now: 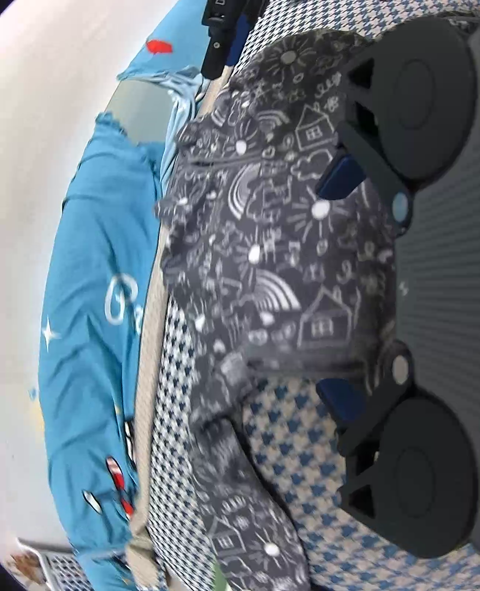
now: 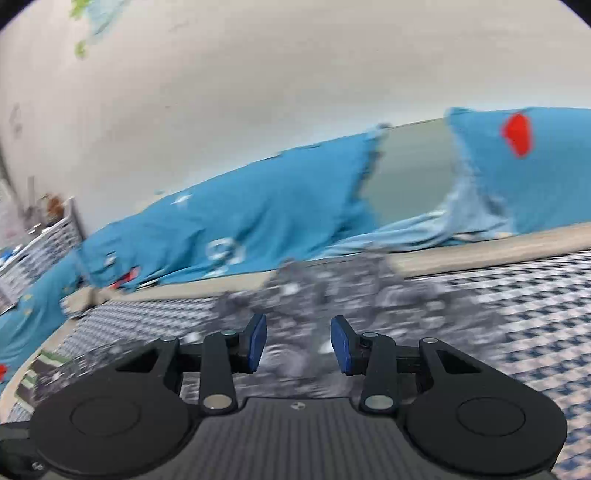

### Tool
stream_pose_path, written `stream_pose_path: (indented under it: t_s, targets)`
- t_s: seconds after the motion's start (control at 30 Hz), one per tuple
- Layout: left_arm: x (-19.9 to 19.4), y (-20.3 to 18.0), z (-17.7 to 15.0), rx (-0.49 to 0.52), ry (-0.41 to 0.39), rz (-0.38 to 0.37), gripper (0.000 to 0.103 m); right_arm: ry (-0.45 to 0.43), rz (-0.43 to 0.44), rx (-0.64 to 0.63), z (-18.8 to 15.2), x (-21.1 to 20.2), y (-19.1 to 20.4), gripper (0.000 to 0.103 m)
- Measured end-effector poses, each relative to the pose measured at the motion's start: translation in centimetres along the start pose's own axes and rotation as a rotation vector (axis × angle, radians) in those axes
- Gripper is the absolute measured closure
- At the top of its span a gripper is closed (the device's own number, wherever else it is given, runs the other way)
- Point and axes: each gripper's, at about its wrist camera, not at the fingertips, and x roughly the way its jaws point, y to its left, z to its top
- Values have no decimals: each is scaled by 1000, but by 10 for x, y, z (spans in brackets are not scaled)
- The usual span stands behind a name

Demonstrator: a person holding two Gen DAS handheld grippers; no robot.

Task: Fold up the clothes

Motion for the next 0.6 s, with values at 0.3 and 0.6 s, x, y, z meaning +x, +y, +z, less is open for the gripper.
stream_pose_path:
  t_s: [0.3,0.6]
  targets:
    - [21,-32,-2,46,-16,-41,0,28,-183,69,9,1,-66,65]
    - [39,-42,-3,49,41,-52,0,74,-205,355,2,14,-133,58]
